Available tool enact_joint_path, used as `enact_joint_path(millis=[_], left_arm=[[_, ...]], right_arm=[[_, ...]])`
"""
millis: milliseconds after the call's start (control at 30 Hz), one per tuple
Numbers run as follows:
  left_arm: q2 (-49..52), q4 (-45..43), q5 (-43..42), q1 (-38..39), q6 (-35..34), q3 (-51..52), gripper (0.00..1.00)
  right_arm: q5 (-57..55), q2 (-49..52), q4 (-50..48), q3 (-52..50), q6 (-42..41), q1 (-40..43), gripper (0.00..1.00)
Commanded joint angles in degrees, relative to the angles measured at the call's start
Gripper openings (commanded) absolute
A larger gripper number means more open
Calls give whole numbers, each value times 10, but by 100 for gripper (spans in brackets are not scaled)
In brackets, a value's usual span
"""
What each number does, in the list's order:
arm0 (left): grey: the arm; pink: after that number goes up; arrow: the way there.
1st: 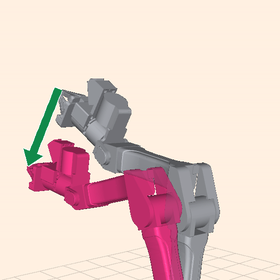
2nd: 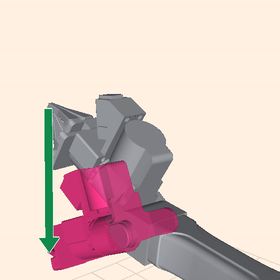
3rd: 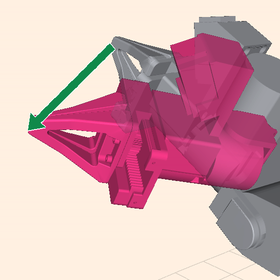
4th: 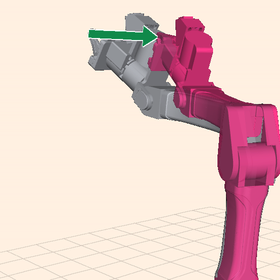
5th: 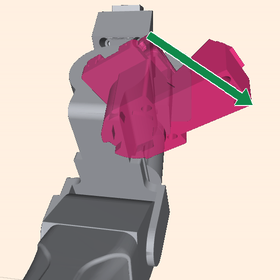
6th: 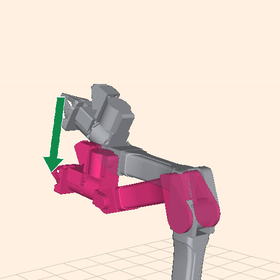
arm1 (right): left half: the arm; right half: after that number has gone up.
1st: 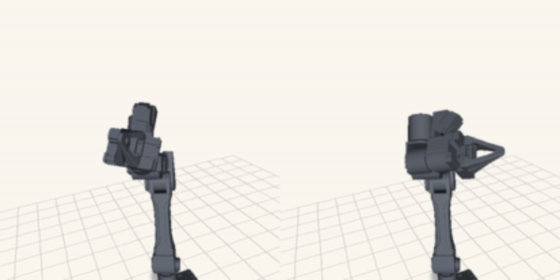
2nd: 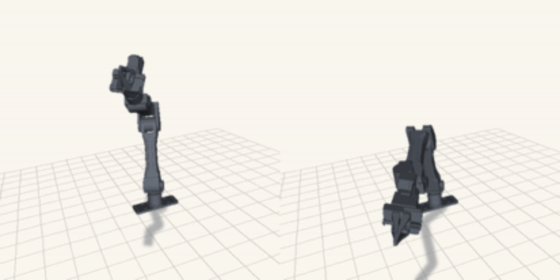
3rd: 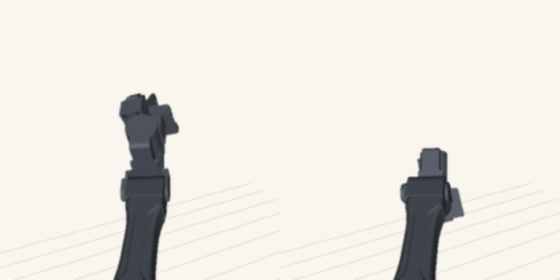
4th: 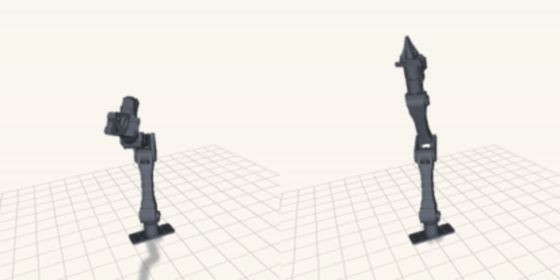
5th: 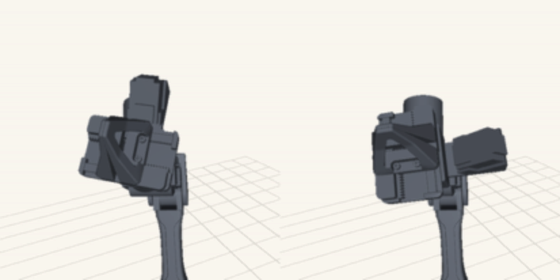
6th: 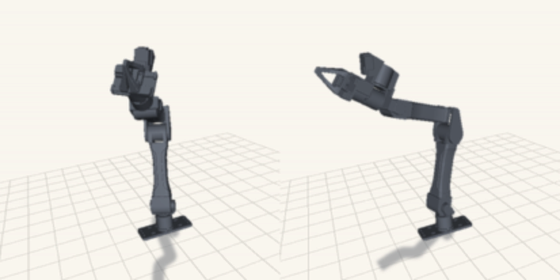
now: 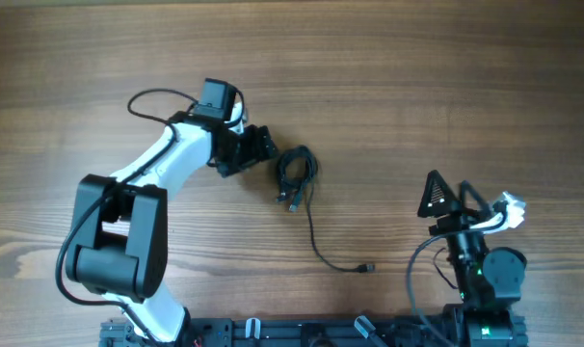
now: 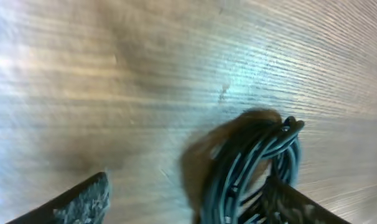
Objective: Untangle cables
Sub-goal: 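Close the left gripper on the coil and lift it off the table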
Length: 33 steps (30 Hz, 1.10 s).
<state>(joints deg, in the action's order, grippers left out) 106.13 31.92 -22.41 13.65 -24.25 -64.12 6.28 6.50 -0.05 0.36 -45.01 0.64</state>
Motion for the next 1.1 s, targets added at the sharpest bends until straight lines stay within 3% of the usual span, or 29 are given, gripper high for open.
enact_joint_path(millis=[0,200,567,733,933,1067], left_arm=[[-16,-1,1,3,136,0,71],[-16,0,-10,38,136,0,70],[-13,-16,97,65,122,0,44],[-13,-25,103,72,105,0,43],[-13,-25,103,99,105,0,50],[-13,-26,103,104,101,0,41]], right_arm=[[29,51,-5,-1,-270,0,100],[70,171,-9,-1,-272,0,100],[155,354,-19,-1,-269,0,100],[163,370,-25,-1,-223,0,100],[148,371,-24,-1,-192,0,100],[137,371,-21,-1,-192,0,100]])
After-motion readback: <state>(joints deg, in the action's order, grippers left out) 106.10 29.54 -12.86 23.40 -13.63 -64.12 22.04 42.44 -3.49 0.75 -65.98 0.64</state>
